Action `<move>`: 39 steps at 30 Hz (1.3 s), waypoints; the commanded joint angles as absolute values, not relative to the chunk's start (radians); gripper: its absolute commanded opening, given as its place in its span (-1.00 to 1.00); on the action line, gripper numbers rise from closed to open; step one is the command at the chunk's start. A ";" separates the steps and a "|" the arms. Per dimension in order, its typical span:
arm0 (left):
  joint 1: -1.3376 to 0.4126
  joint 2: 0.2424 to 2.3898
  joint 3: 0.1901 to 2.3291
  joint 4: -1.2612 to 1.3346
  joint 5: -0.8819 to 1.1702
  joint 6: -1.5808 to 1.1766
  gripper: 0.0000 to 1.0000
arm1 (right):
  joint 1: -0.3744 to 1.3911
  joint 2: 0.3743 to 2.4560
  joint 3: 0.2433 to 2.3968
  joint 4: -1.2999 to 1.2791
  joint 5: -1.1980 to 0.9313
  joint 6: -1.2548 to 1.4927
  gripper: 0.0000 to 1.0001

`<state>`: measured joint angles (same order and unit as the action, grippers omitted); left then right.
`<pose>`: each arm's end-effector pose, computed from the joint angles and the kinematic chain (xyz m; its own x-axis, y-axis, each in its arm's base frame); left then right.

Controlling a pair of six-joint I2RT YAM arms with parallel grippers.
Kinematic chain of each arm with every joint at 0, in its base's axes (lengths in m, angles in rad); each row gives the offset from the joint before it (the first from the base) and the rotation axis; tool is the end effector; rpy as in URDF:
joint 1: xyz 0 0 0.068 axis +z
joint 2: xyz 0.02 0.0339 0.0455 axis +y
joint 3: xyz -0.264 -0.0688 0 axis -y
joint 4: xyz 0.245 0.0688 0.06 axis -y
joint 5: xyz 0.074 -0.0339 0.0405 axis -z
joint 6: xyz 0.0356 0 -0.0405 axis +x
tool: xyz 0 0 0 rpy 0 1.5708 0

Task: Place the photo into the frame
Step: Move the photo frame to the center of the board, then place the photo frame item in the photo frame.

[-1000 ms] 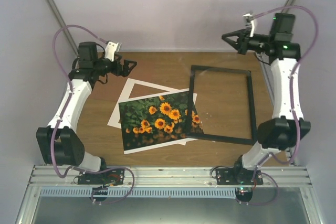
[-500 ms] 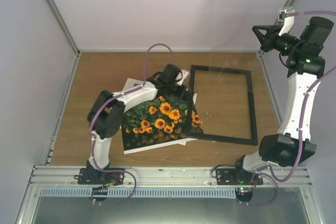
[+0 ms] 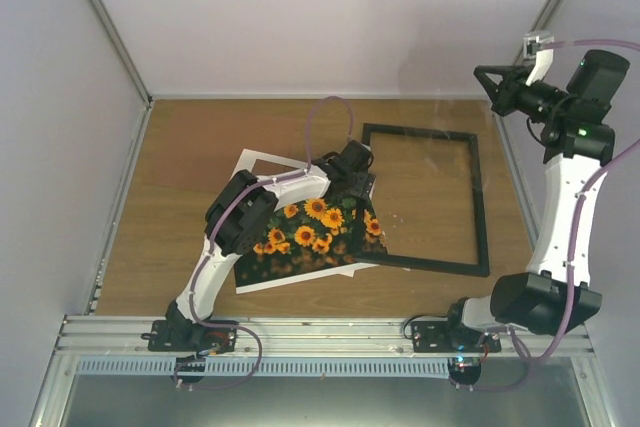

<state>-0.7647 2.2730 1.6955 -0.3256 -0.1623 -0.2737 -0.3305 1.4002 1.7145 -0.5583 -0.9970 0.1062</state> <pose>0.3620 -0.3393 0.1459 -0.7107 0.3122 -0.6304 0.4351 0.8992 -0.0452 0.2747 -0.0626 0.4839 -0.2903 0.1604 -0.9434 -0.5671 0.7652 0.3046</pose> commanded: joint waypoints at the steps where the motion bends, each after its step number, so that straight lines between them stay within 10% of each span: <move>1: -0.749 2.264 1.638 -0.321 -0.358 -0.284 0.84 | -0.337 1.356 1.638 -0.544 -1.064 0.130 -0.99; 15: -0.665 2.067 1.404 -0.211 -0.383 -0.234 0.84 | -0.325 1.252 1.302 -0.252 -1.262 0.544 -0.99; 26: -0.417 1.769 1.353 -0.189 0.307 -0.096 0.98 | -0.259 1.267 1.303 -0.331 -1.279 0.497 -0.99; 33: -0.322 1.810 1.304 0.119 1.195 -0.279 0.98 | -0.218 1.281 1.299 -0.298 -1.334 0.379 -0.99; 39: -0.324 1.827 1.170 0.431 1.305 -0.511 0.98 | -0.192 1.274 1.355 -0.360 -1.433 0.258 -0.99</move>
<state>-0.3191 1.8156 1.2442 0.1394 1.0855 -0.3477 -0.2169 1.2964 1.2987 -0.3309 -1.3411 0.3672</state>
